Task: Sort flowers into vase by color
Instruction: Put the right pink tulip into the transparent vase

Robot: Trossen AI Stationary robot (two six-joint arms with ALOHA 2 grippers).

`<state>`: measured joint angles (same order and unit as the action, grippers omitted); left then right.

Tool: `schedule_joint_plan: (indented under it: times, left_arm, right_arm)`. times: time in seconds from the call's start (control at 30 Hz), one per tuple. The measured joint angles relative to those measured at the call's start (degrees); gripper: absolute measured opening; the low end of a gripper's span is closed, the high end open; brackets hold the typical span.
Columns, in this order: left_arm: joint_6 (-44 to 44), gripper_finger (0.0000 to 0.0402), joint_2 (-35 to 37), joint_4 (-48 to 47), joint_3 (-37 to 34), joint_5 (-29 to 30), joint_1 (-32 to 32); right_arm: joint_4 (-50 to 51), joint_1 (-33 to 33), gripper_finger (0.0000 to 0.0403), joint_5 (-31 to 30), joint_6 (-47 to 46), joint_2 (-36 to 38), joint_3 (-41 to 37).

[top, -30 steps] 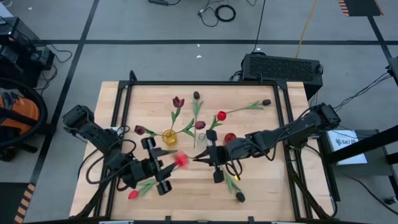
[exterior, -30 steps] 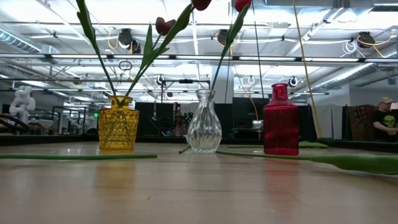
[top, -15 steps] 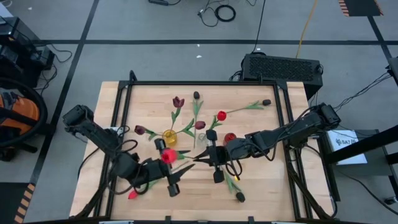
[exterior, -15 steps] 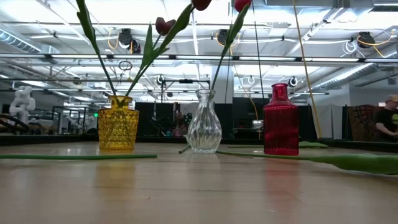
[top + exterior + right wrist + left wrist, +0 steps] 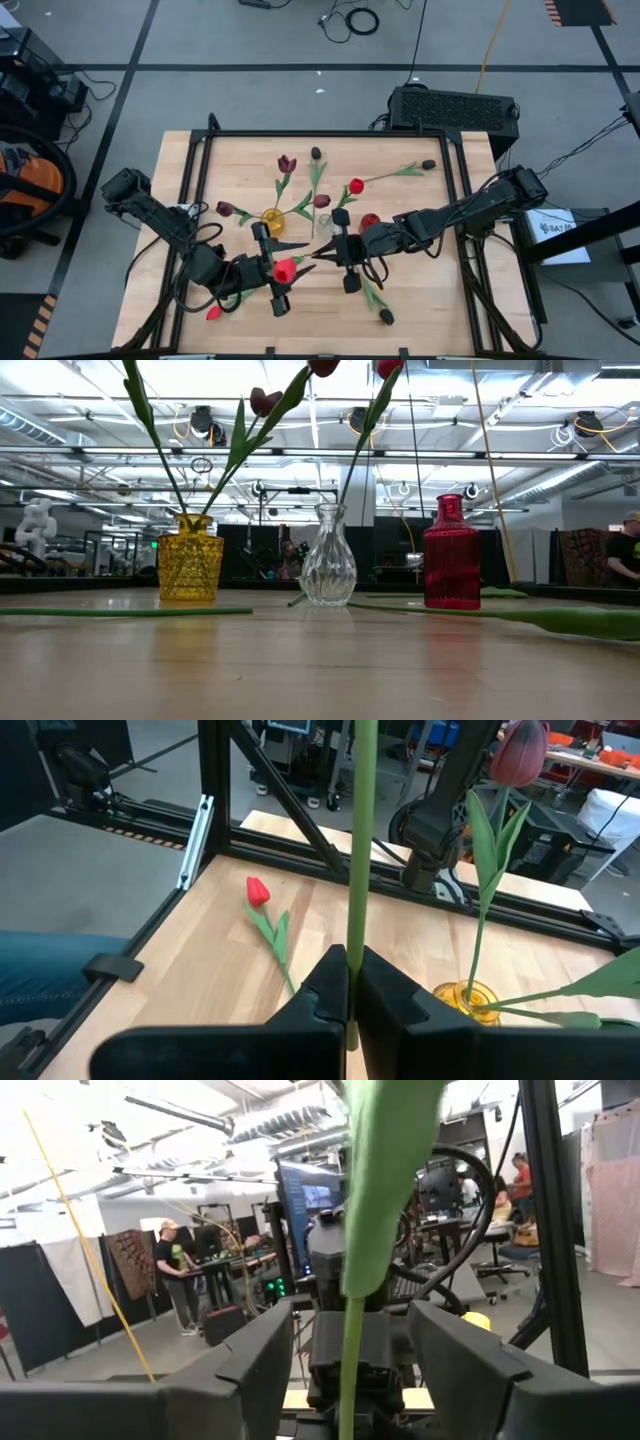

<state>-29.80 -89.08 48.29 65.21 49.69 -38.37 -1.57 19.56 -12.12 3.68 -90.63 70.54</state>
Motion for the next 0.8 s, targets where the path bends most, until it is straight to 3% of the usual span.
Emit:
schedule_joint_plan:
  times: [0.63, 0.8]
  left_arm:
    - [-3.6, 0.0014, 1.04, -1.58, -0.02, 0.52, -1.78]
    - [-3.8, 0.0013, 1.2, -2.01, -0.02, 1.9, -2.05]
  right_arm:
    - [0.92, -0.12, 0.0008, -0.2, 0.0, 0.0, 0.0]
    - [1.35, -0.12, 0.0047, -1.7, -1.52, -0.02, 0.0]
